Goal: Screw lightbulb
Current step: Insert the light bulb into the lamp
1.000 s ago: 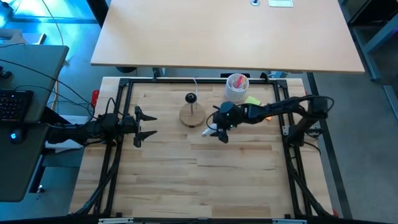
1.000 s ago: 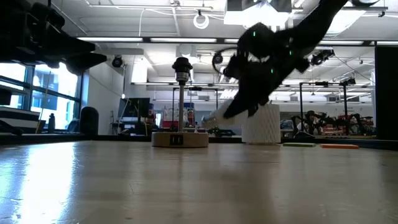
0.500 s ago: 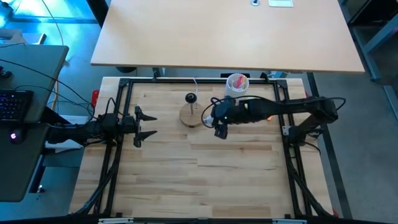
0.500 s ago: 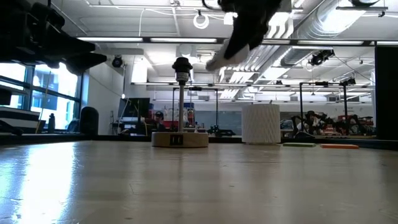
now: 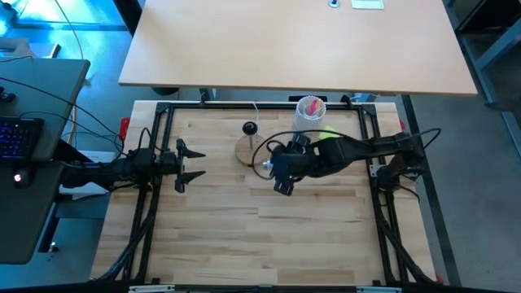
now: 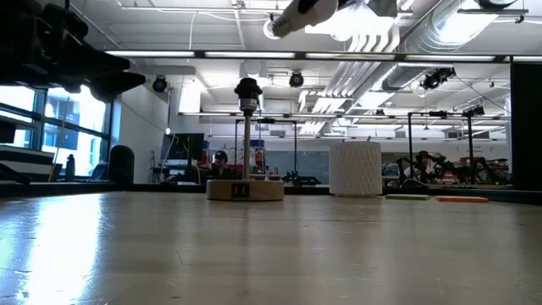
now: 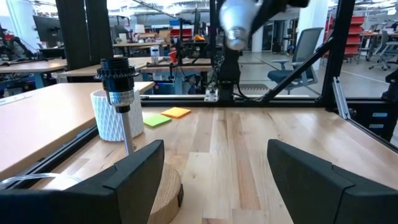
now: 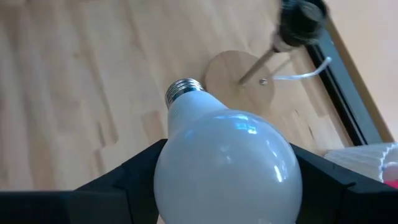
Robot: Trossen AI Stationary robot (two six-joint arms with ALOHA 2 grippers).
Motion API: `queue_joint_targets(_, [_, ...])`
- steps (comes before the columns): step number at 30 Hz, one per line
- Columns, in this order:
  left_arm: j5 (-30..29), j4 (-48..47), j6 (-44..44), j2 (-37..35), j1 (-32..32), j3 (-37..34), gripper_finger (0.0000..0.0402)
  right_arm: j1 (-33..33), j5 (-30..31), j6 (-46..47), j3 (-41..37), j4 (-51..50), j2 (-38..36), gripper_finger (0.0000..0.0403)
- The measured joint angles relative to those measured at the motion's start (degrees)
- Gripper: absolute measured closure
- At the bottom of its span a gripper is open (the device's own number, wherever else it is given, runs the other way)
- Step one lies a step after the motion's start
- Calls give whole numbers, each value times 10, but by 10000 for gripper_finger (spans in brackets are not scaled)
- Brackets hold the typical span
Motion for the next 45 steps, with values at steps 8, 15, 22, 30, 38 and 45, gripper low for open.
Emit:
queue_joint_targets(8, [0, 0, 7, 0, 0, 0, 122, 6, 36, -46, 11, -14, 10, 142])
queue_joint_targets(15, [-4, 3, 134, 0, 2, 0, 122, 6, 42, -53, -26, -16, 10, 142])
queue_joint_targets(22, [-2, 4, 65, 0, 1, 0, 122, 13, 35, -13, -60, -24, 10, 142])
queue_joint_targets(30, [3, 81, -109, 0, 1, -1, 122, 21, 35, 0, -61, -27, 10, 142])
queue_joint_targets(38, [64, 105, -230, 0, 1, -1, 122, 24, 35, 12, -61, -28, 10, 142])
queue_joint_targets(45, [-6, 103, -215, 29, 1, 0, 122, 27, 35, 12, -61, -27, 10, 142])
